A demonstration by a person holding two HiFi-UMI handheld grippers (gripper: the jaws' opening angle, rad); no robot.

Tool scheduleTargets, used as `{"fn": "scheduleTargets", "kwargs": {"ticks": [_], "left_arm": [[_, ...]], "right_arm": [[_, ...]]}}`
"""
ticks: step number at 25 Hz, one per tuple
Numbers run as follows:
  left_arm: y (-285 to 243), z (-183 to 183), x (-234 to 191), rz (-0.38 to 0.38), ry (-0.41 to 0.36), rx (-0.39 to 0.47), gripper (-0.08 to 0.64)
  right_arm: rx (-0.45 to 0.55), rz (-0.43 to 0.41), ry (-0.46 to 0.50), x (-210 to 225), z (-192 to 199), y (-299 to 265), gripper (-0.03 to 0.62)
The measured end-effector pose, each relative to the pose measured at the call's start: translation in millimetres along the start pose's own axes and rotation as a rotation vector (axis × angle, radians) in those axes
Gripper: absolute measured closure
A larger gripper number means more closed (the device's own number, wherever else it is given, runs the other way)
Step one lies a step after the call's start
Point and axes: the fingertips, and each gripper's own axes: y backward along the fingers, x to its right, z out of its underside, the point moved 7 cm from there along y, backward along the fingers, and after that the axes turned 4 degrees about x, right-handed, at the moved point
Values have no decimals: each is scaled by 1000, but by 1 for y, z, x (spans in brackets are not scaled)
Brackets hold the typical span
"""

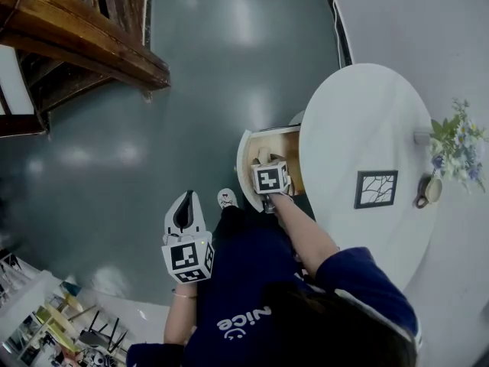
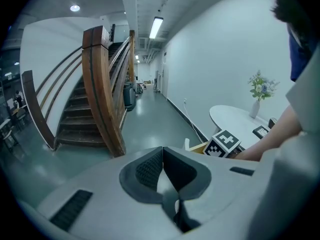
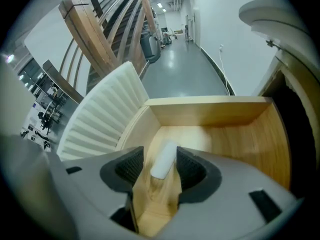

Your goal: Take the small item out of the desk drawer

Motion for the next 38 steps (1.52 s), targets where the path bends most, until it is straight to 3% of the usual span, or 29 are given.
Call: {"fn": "scheduleTargets", "kwargs": {"ticks": [18,38], "left_arm": [[17,19,-15,-87,-2,-69,555],[26,33,-17,-125,4,-106,555]], "right_arm": [[-148,41,17,12,15,-50,354],[-204,36,36,14,23,-70,351]]}}
